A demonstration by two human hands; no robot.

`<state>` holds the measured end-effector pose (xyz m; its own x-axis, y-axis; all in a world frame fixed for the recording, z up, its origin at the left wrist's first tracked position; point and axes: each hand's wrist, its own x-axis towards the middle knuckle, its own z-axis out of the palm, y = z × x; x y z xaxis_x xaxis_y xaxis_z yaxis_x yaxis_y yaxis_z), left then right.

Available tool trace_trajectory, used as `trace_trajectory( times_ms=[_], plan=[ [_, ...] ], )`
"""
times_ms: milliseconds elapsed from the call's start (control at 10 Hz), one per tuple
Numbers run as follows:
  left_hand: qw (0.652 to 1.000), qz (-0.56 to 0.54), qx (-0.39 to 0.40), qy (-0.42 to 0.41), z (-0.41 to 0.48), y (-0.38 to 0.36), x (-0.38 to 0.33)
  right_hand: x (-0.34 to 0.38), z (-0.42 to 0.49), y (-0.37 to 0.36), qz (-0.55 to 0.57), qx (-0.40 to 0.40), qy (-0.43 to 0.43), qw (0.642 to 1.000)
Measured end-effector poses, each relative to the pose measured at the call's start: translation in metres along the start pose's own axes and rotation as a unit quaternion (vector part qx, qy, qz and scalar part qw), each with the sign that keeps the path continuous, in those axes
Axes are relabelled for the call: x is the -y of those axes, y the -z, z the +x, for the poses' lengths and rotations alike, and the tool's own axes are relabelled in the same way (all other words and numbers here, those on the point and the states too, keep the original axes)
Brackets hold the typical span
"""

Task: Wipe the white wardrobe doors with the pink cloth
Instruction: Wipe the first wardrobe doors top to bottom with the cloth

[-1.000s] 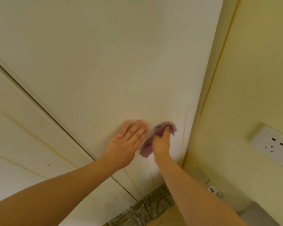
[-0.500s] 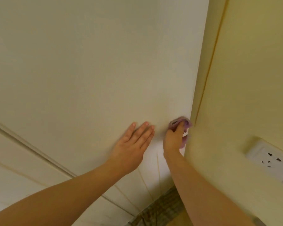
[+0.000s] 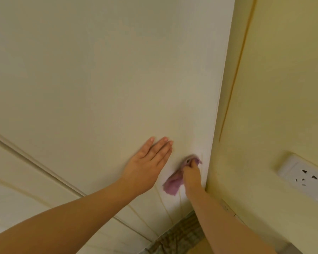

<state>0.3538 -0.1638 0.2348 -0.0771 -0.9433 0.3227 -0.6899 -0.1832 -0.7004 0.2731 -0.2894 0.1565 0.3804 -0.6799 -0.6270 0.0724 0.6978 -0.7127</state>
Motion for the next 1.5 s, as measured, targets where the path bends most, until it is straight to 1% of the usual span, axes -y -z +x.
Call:
trace_trajectory(
  times_ms=[100,200,300,400,500,600,700,800,900,1000,1100,1200,1300,1400,1500],
  plan=[
    [1.000,-0.013,-0.010,0.007,-0.005,0.003,-0.002,0.045,0.022,-0.007,0.207,-0.073,0.035,0.975],
    [1.000,-0.016,-0.007,0.003,-0.013,0.004,0.002,0.034,0.001,-0.007,-0.390,-0.064,0.143,0.907],
    [1.000,-0.001,0.002,-0.016,-0.016,0.008,0.010,0.002,-0.004,-0.006,-0.298,-0.022,0.175,0.938],
    [0.998,0.012,0.051,-0.042,-0.023,0.014,0.015,-0.014,-0.021,-0.013,-0.158,0.033,0.108,0.981],
    [0.992,0.023,0.105,-0.062,-0.028,0.021,0.016,0.000,-0.021,-0.018,-0.023,0.044,0.100,0.994],
    [0.991,0.039,0.116,-0.056,-0.031,0.025,0.016,0.004,-0.031,-0.026,0.065,0.057,0.108,0.990],
    [0.975,0.028,0.182,-0.122,-0.022,0.028,0.012,0.005,-0.036,-0.025,0.065,0.077,0.135,0.986],
    [0.976,0.037,0.180,-0.114,-0.019,0.023,0.008,-0.007,-0.029,-0.031,0.022,0.059,0.178,0.982],
    [0.986,0.074,0.115,-0.094,-0.021,0.011,0.007,-0.025,-0.018,-0.034,-0.045,0.051,0.239,0.969],
    [0.987,0.103,0.108,-0.058,-0.022,0.006,-0.008,-0.033,-0.008,-0.027,-0.103,0.030,0.337,0.935],
    [0.983,0.102,0.152,-0.024,-0.021,0.008,-0.022,-0.035,-0.006,-0.022,-0.131,0.018,0.398,0.908],
    [0.987,0.111,0.114,0.023,-0.023,0.000,-0.032,-0.037,-0.001,-0.017,-0.164,0.003,0.472,0.866],
    [0.985,0.128,0.094,0.070,-0.026,-0.005,-0.038,-0.038,0.011,-0.015,-0.201,-0.016,0.537,0.819],
    [0.981,0.148,0.059,0.114,-0.034,-0.018,-0.048,-0.041,0.031,-0.013,-0.226,-0.015,0.590,0.775],
    [0.978,0.151,0.001,0.146,-0.037,-0.035,-0.060,-0.050,0.048,-0.007,-0.243,-0.005,0.612,0.753]
  ],
)
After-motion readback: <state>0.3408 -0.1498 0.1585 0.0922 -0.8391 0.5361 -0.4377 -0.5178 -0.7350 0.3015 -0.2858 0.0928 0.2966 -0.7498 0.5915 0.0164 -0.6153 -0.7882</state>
